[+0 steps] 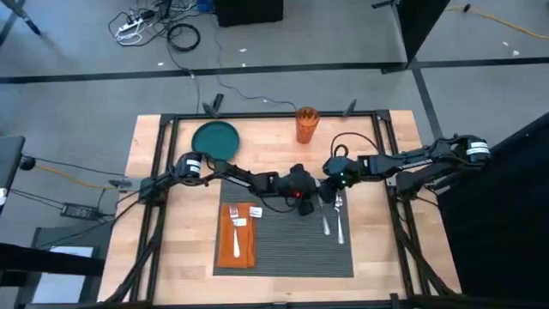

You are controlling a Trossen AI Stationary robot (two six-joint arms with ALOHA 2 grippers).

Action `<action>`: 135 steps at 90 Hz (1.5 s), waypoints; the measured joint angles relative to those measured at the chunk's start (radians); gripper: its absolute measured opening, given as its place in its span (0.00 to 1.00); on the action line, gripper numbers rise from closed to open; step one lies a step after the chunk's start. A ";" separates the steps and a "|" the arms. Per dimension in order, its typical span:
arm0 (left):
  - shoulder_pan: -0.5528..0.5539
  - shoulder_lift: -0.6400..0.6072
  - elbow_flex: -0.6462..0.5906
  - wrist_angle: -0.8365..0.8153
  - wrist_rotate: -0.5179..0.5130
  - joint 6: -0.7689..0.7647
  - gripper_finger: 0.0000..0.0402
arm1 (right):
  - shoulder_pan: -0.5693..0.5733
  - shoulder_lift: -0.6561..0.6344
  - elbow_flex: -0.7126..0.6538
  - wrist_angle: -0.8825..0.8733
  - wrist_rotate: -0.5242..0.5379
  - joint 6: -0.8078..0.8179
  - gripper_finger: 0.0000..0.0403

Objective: Set table place
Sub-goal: Put the silver table knife to the left of the silver spoon on the black table placemat

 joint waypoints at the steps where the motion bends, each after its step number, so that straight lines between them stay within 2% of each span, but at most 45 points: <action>1: 0.000 0.000 0.000 -0.001 0.000 0.000 0.09 | 0.000 0.000 0.000 -0.001 0.000 0.000 0.31; 27: 0.000 -0.001 0.002 -0.029 0.000 0.000 0.09 | 0.003 0.000 0.000 -0.091 -0.025 0.062 0.31; 69: 0.000 -0.001 0.000 -0.026 -0.001 0.001 0.09 | 0.006 0.103 -0.027 0.084 -0.025 0.113 0.31; 114: 0.000 0.025 0.000 -0.009 0.000 0.001 0.09 | 0.008 0.111 -0.031 0.121 -0.034 0.168 0.31; 135: 0.001 0.028 0.000 -0.010 0.000 0.006 0.09 | 0.008 0.113 -0.032 0.142 -0.059 0.163 0.28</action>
